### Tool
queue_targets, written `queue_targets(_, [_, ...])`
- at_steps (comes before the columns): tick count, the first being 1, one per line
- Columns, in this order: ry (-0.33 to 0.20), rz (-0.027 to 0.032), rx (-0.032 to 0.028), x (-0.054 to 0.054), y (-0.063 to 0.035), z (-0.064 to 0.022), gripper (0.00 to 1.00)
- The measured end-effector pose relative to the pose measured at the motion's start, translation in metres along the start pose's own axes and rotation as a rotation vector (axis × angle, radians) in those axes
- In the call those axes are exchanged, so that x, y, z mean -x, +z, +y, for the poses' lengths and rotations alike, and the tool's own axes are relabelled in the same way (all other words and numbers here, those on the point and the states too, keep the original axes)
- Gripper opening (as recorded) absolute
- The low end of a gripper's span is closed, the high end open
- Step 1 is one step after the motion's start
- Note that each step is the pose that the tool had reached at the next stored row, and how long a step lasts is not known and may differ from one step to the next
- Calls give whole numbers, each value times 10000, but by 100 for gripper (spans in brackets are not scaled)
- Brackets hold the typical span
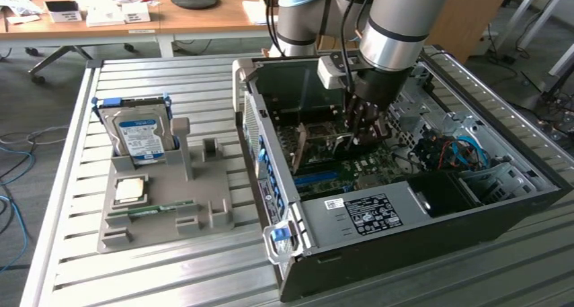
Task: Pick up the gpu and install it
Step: 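Insert the gpu into the slot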
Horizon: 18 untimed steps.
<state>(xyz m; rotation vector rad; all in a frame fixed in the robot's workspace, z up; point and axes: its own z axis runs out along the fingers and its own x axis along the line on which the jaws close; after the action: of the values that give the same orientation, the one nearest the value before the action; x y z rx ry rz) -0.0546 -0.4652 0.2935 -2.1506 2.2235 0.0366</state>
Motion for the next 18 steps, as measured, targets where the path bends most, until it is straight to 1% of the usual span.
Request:
queue_targets(11, [0,-3,-1,-3,22,2,27])
queue_targets(15, [0,-2,-1,-9,31,23,27])
queue_targets(18, [1,-3,-1,-9,31,24,27])
